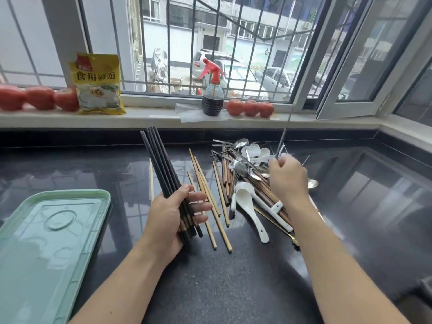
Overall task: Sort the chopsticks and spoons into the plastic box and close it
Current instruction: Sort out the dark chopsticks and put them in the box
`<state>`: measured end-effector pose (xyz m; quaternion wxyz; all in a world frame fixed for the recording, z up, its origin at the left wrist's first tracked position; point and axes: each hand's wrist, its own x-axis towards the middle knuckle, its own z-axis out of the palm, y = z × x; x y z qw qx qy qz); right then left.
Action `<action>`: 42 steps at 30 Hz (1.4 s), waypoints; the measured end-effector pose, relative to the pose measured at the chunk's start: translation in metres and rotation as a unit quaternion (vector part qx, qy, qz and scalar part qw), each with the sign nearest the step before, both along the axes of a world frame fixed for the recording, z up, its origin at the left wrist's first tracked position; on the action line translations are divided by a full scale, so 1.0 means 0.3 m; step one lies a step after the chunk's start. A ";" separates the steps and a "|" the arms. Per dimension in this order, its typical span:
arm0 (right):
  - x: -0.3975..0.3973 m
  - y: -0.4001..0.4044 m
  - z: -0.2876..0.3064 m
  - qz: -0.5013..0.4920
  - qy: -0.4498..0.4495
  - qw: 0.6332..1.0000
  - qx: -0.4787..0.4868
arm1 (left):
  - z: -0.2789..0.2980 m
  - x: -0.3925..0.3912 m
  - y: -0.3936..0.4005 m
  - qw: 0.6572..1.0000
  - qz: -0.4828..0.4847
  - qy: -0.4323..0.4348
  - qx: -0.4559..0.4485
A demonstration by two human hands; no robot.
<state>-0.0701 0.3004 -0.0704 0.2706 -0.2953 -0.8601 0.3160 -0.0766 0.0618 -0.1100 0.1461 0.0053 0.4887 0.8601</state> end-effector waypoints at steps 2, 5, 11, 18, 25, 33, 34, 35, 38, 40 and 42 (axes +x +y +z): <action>0.052 -0.157 -0.022 0.120 0.066 0.990 -0.033 | 0.002 0.003 0.006 1.000 0.005 -0.006 0.017; 0.087 -0.339 -0.104 0.260 0.082 0.962 -0.009 | 0.003 0.005 0.011 0.999 0.012 -0.008 0.043; 0.105 -0.391 -0.198 0.341 0.064 0.936 0.060 | -0.016 0.010 0.013 0.995 0.004 -0.063 0.079; 0.100 -0.284 -0.155 0.190 0.123 0.967 0.118 | -0.024 -0.001 0.010 0.997 0.001 -0.041 0.070; 0.127 0.061 -0.173 -0.006 -0.273 0.955 0.111 | -0.030 -0.001 0.025 0.999 -0.033 0.001 0.021; 0.138 -0.074 -0.215 0.099 -0.181 0.956 0.206 | -0.030 0.006 0.021 0.999 -0.037 0.011 0.027; 0.137 -0.077 -0.218 0.113 -0.155 0.960 0.202 | -0.030 0.005 0.020 0.999 -0.037 0.010 0.026; 0.138 -0.078 -0.220 0.127 -0.129 0.965 0.190 | -0.031 0.004 0.020 0.999 -0.037 0.009 0.026; 0.141 -0.071 -0.218 0.142 -0.077 0.977 0.140 | -0.031 0.001 0.019 0.999 -0.033 0.006 0.028; 0.140 -0.062 -0.213 0.135 -0.047 0.983 0.114 | -0.031 0.001 0.020 0.999 -0.032 0.005 0.030; 0.134 -0.054 -0.213 0.124 -0.003 0.990 0.073 | -0.030 0.001 0.020 0.999 -0.031 0.003 0.032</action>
